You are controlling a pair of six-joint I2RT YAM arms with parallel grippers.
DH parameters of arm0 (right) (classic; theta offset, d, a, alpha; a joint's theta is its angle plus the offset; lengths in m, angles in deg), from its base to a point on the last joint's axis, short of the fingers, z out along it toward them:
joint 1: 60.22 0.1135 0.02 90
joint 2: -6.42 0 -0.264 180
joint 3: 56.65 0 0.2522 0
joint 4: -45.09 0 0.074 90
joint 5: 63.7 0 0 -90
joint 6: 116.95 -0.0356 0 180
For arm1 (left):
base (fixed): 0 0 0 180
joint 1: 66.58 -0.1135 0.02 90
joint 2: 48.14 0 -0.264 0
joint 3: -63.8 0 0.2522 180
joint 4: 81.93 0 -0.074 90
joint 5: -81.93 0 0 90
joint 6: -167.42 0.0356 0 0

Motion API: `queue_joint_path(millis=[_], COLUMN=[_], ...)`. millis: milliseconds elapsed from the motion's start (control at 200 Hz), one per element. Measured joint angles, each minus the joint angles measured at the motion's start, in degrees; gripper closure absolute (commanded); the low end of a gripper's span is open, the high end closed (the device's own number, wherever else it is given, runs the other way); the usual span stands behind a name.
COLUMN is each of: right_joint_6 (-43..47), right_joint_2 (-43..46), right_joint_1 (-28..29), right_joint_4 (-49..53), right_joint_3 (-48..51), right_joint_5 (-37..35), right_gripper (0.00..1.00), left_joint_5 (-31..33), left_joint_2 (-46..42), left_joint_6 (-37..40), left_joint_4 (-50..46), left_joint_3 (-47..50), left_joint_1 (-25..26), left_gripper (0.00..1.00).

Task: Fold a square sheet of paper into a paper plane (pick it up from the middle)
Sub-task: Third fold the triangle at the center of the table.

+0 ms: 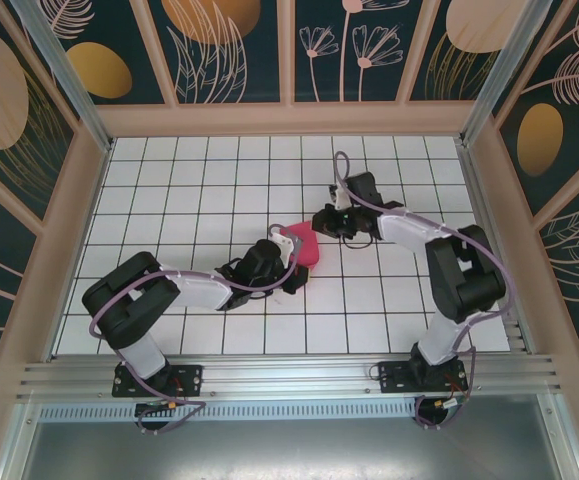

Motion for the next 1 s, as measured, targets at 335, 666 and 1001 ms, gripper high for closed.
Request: queue_joint_path(millis=[335, 666, 1001], right_joint_6=[7.2, 13.1, 15.0], right_joint_2=[-14.0, -16.8, -16.9], right_joint_1=[0.9, 2.1, 2.3], right_joint_4=[7.3, 12.4, 13.0], right_joint_3=[-9.6, -13.6, -14.1], right_joint_5=[1.2, -2.3, -2.4], right_gripper=[0.89, 0.89, 0.89], left_joint_5=[-0.5, -0.5, 0.9], left_joint_2=[0.0, 0.2, 2.9], left_joint_6=[0.1, 1.5, 4.9], left_joint_4=[-0.2, -2.8, -7.9], left_joint_3=[-0.3, -1.9, -5.1], left_joint_1=[-0.6, -3.0, -4.3], left_gripper=[1.00, 1.00, 1.00])
